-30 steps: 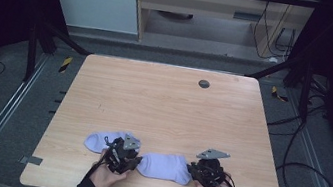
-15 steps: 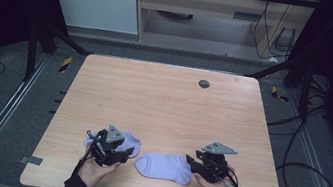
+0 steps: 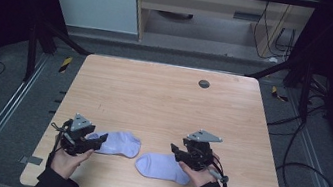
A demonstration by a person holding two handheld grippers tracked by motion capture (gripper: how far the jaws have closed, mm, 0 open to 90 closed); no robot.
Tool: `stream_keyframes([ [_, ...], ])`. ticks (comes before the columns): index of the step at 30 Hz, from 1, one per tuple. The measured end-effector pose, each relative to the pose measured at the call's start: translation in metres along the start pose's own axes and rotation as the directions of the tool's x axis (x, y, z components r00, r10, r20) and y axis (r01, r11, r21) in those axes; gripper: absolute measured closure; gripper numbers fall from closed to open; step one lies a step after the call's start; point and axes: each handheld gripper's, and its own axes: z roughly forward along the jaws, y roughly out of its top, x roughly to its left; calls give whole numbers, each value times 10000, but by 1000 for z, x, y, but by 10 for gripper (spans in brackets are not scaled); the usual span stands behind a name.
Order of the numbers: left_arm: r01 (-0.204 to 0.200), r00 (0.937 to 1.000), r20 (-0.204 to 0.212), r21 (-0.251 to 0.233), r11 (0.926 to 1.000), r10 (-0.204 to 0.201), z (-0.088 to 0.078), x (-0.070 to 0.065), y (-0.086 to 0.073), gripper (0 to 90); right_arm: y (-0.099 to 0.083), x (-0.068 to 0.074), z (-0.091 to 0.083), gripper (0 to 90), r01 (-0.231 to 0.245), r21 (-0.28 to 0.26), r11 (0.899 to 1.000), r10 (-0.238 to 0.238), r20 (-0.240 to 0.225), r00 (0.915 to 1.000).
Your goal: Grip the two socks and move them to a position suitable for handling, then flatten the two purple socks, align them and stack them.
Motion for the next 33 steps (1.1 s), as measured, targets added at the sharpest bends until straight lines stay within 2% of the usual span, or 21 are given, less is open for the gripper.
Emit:
stream_keyframes([
  [4, 270, 9995, -187, -37, 9996, -271, -4, 15, -5, 387, 9, 11, 11, 482, 93, -16, 10000, -93, -150, 9998],
  [7, 329, 9990, -316, 58, 9994, -327, -5, 23, -9, 386, 16, 19, 21, 468, 101, -29, 9999, -102, -255, 9996],
  [14, 460, 9974, -567, 236, 9987, -446, -2, 34, -15, 385, 28, 38, 44, 465, 193, 34, 9998, -191, -524, 9984],
  [20, 508, 9956, -806, 472, 9976, -469, 6, 44, -24, 397, 29, 51, 65, 476, 239, 225, 9995, -225, -594, 9980],
  [22, 583, 9954, -790, 491, 9971, -543, 9, 45, -26, 400, 28, 55, 72, 482, 151, 298, 9994, -132, -637, 9979],
  [27, 361, 9962, -814, 754, 9965, -300, 14, 44, -27, 413, 26, 62, 86, 497, 183, 587, 9981, -143, -666, 9977],
  [33, 314, 9974, -680, 1132, 9931, -238, 19, 43, -28, 480, 23, 67, 102, 521, 203, 937, 9954, -141, -663, 9977],
])
